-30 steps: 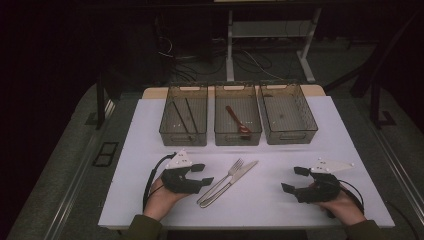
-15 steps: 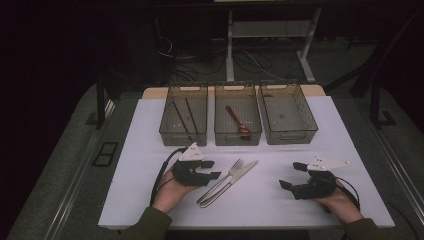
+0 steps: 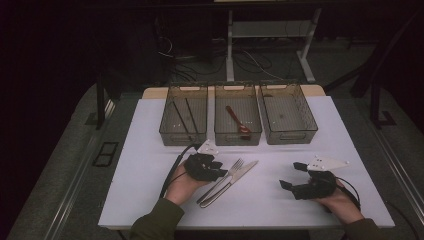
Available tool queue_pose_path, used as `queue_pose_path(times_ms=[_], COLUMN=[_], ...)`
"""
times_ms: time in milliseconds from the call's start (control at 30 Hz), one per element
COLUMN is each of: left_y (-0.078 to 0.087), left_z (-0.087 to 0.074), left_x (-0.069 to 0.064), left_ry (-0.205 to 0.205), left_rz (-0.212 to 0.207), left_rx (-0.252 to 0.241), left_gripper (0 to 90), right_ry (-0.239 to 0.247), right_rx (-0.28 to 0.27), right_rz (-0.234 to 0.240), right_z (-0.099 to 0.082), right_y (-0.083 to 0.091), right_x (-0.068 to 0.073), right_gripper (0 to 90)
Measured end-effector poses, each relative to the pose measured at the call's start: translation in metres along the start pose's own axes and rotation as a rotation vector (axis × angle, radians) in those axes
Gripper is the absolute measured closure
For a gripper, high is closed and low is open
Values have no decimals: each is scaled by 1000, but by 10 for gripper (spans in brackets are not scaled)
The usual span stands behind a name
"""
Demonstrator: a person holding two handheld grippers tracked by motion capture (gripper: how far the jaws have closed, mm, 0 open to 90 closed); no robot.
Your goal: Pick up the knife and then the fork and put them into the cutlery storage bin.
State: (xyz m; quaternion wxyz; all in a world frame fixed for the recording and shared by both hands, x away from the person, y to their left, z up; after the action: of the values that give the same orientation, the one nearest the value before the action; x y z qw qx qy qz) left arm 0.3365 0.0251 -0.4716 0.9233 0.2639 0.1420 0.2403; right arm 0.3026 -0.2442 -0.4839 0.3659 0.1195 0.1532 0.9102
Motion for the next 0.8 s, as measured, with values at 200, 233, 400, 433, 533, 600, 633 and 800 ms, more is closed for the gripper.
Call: queue_pose_path(times_ms=[200, 233, 400, 433, 533, 600, 633, 800], left_y=[-4, -5, -8, -9, -12, -13, -13, -13], left_z=[-10, -11, -17, -18, -20, -21, -22, -22], left_x=[-5, -5, -7, -8, -8, -8, -9, -11], left_ry=[11, 9, 10, 15, 14, 14, 9, -4], left_rz=[14, 13, 9, 9, 7, 9, 11, 38], left_rx=[32, 35, 48, 48, 54, 52, 51, 54], left_gripper=[705, 711, 744, 749, 773, 781, 787, 822], right_ry=[7, 8, 10, 11, 12, 12, 13, 15], right_rx=[4, 4, 6, 6, 7, 7, 7, 8], right_rz=[-3, -3, -6, -6, -7, -8, -8, -9], right_z=[-1, -1, -1, -1, -1, -1, -1, -1], right_y=[0, 0, 0, 0, 1, 1, 1, 0], right_x=[0, 0, 0, 0, 0, 0, 0, 0], right_gripper=[137, 137, 137, 137, 137, 137, 137, 137])
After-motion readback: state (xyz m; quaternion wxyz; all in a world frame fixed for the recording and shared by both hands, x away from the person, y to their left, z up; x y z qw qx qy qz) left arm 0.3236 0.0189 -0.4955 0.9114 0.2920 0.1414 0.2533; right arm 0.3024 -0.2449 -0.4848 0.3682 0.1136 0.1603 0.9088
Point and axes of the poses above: each handheld gripper's, and its own axes: y roughly backward along the jaws, z roughly out of its top, x roughly to its left, the point moved 7 cm from there along -y, roughly forward along the jaws, and after that the axes turned 13 degrees about -x, right-handed, at the moved point
